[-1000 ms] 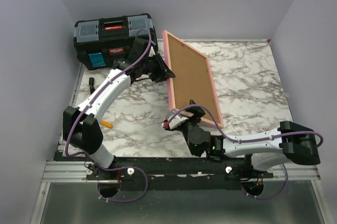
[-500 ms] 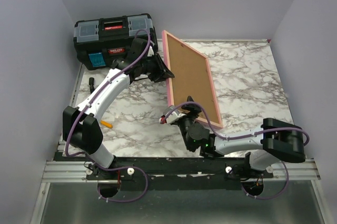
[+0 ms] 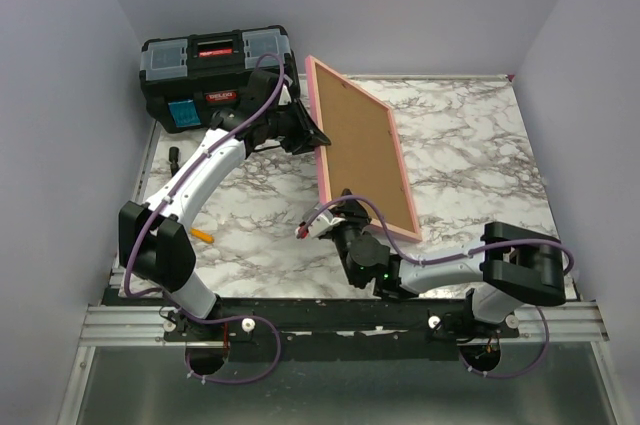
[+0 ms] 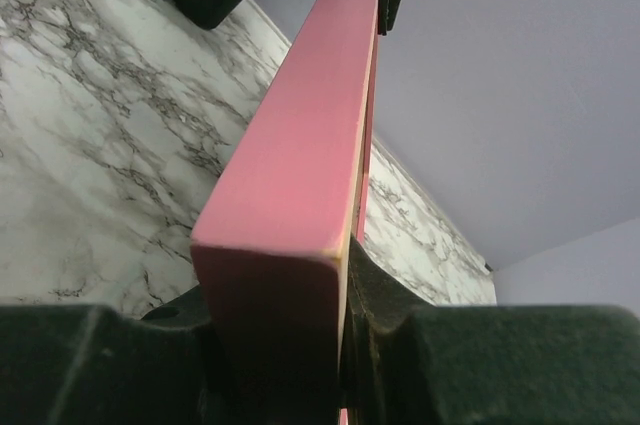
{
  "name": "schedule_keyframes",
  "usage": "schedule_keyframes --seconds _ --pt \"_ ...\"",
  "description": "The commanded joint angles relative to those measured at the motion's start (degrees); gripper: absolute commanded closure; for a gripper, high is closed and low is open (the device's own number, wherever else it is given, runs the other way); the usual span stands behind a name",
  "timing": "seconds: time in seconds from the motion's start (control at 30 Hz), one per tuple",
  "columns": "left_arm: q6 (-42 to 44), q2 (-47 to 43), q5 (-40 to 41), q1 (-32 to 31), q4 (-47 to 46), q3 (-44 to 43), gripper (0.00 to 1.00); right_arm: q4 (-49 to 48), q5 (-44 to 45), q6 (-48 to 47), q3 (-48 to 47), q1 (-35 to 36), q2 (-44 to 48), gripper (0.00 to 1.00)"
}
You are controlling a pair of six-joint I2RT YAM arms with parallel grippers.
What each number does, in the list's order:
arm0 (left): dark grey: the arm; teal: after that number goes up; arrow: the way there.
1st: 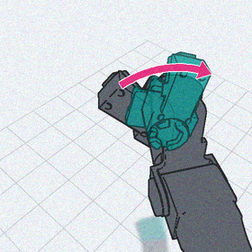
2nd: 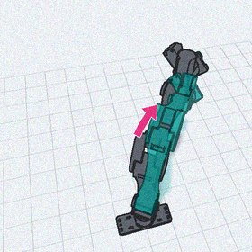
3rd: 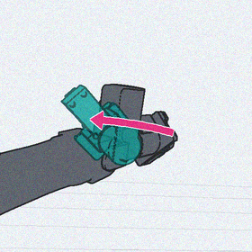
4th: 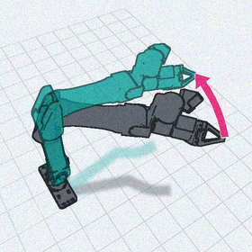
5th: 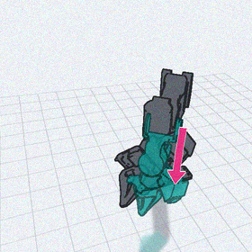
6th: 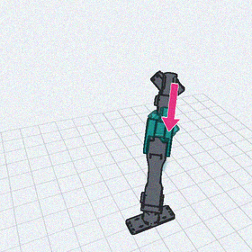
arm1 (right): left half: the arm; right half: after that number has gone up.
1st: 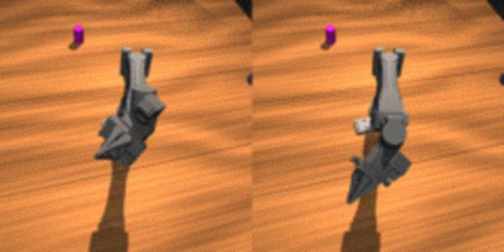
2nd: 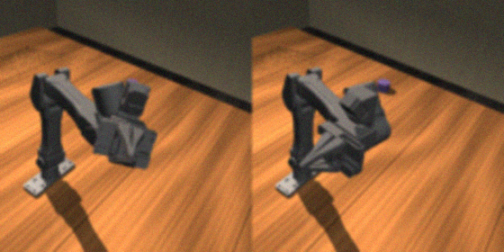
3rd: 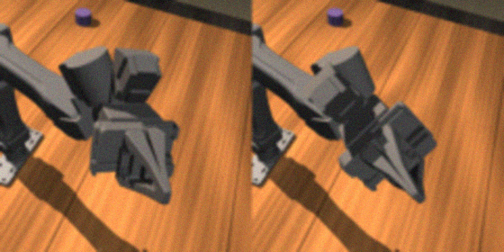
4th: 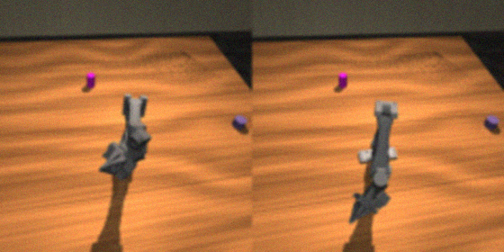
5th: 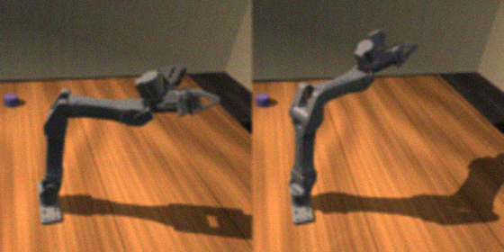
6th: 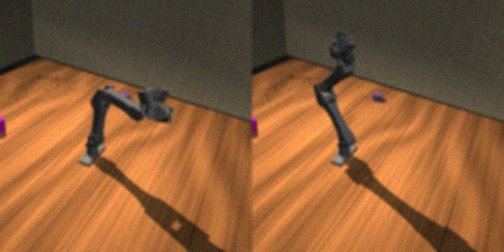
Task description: Take the photo out of the frame
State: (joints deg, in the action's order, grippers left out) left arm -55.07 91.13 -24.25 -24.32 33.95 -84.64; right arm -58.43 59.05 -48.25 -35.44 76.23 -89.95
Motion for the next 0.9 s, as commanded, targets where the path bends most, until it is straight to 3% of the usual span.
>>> schedule_keyframes --seconds 0.0,0.17,0.2,0.37,0.47,0.7,0.87 --pt "0.93 -0.02 -2.65 0.59 -3.11 -2.56 1.00 -3.11 3.66 7.77 -0.30 -1.07 -1.56 0.99" --pt "1.47 0.04 -2.91 0.67 -3.62 -2.28 1.00 1.60 3.41 13.65 0.50 -1.04 1.80 0.99" --pt "1.88 -0.26 -2.98 0.76 -4.17 -2.21 0.94 3.80 3.06 15.79 0.66 -1.04 2.97 0.99" --pt "3.38 -2.63 -3.06 1.58 -6.65 -1.58 0.42 10.34 3.35 21.64 1.15 -1.31 6.59 0.99" --pt "5.77 -4.64 -2.08 2.61 -5.44 -1.63 0.26 11.28 3.24 23.11 1.96 -1.48 7.88 0.99" --pt "9.10 -15.34 0.12 9.00 -5.70 4.96 0.21 12.81 2.05 30.39 2.55 -3.47 10.99 1.00" --pt "11.53 -20.19 1.38 10.91 -4.95 6.96 0.21 15.33 0.65 42.43 2.80 -7.35 13.78 0.99"
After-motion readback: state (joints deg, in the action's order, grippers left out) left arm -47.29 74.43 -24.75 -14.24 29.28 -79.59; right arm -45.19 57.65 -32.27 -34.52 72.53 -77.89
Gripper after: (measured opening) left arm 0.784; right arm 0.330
